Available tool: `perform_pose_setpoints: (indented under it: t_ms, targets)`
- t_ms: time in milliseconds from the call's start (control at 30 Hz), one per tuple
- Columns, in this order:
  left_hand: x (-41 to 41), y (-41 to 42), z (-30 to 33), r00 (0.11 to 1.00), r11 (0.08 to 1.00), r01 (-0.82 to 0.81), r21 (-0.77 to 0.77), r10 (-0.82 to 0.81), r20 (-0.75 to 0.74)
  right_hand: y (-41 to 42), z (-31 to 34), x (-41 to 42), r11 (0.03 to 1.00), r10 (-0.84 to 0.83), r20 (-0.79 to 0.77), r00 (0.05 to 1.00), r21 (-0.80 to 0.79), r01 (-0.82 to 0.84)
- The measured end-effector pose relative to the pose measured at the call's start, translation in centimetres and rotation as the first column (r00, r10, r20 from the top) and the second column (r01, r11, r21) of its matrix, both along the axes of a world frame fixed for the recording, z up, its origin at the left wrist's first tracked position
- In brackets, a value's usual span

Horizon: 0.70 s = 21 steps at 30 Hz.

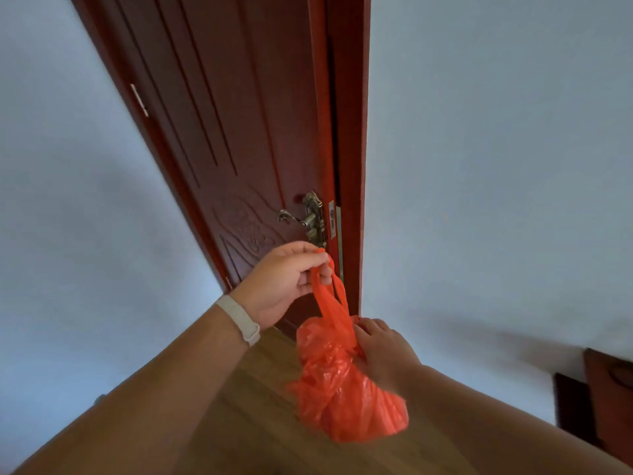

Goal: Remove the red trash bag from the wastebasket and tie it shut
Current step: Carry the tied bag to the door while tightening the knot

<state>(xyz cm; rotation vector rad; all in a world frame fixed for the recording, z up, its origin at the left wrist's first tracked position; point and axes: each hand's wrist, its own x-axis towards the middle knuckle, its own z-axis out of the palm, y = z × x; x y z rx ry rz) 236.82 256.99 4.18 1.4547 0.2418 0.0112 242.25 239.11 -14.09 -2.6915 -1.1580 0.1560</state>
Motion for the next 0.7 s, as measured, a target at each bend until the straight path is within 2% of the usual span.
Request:
perform_pose_setpoints:
  t_ms: [267, 433, 700]
  targets:
    - [6.2, 7.9, -3.7, 0.947, 0.944, 0.313, -0.103, -0.318, -0.041, 6.8, -2.9, 2.4, 0.969, -0.246, -0.062, 0.967, -0.025, 0.245]
    - [9.9, 9.0, -7.3, 0.937, 0.925, 0.31, -0.22, -0.336, -0.093, 8.6, -5.4, 2.9, 0.892, -0.452, -0.156, 0.878, -0.064, 0.447]
    - [15.2, 5.0, -15.5, 0.884, 0.921, 0.314, -0.23, -0.372, -0.282, 5.7, -11.7, 4.8, 0.836, -0.549, -0.299, 0.781, -0.195, 0.513]
